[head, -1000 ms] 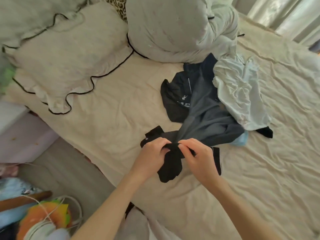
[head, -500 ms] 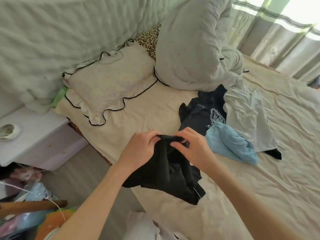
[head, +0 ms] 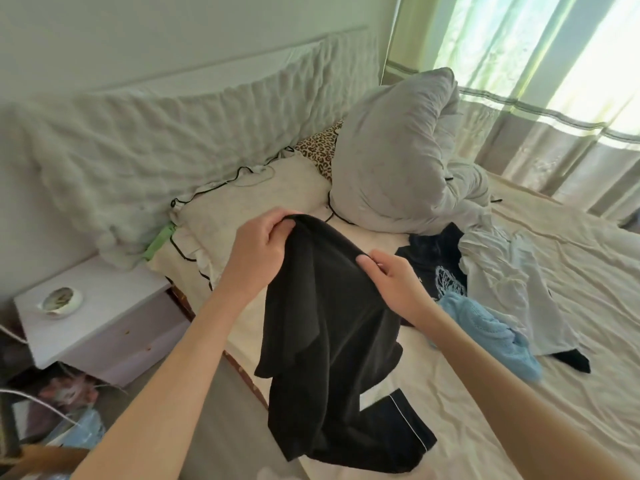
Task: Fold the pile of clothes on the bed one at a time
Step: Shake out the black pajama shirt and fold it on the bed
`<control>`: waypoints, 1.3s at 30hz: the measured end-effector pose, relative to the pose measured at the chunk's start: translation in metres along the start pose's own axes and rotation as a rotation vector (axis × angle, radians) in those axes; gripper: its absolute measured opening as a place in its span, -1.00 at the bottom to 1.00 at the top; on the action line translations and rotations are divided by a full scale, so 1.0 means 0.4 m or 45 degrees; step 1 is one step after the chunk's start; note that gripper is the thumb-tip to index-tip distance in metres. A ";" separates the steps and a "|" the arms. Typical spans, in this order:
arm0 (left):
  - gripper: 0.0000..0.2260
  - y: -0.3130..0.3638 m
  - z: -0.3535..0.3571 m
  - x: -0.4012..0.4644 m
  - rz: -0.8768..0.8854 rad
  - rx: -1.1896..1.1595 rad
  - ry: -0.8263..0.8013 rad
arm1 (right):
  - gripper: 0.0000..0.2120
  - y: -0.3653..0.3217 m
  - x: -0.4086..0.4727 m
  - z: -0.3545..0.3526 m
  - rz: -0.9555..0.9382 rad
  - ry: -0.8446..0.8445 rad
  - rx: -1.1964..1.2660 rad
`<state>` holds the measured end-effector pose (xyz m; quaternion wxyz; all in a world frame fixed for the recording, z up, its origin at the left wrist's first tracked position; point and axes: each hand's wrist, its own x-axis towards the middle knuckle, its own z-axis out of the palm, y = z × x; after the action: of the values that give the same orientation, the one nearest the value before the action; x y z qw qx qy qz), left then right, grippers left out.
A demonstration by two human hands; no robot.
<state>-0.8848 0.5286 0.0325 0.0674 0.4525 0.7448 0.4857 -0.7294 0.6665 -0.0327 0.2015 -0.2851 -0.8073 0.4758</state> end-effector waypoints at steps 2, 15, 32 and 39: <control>-0.81 -0.006 -0.028 0.017 -0.004 -0.070 0.129 | -0.68 -0.007 -0.005 0.013 -0.039 0.013 0.066; -0.81 -0.131 -0.077 0.050 -0.239 0.120 0.312 | -0.79 0.026 0.018 0.000 0.354 -0.097 0.171; -0.80 -0.048 0.081 0.013 -0.564 -0.440 0.092 | -0.84 -0.211 0.164 -0.040 0.148 0.114 0.476; -0.92 0.002 0.002 0.118 -0.587 -0.619 0.132 | -0.35 0.079 0.008 -0.001 0.118 -0.558 -0.163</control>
<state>-0.9112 0.5640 0.0488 0.2433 0.2175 0.6923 0.6435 -0.7229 0.6809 -0.0600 -0.0192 -0.2241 -0.8464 0.4827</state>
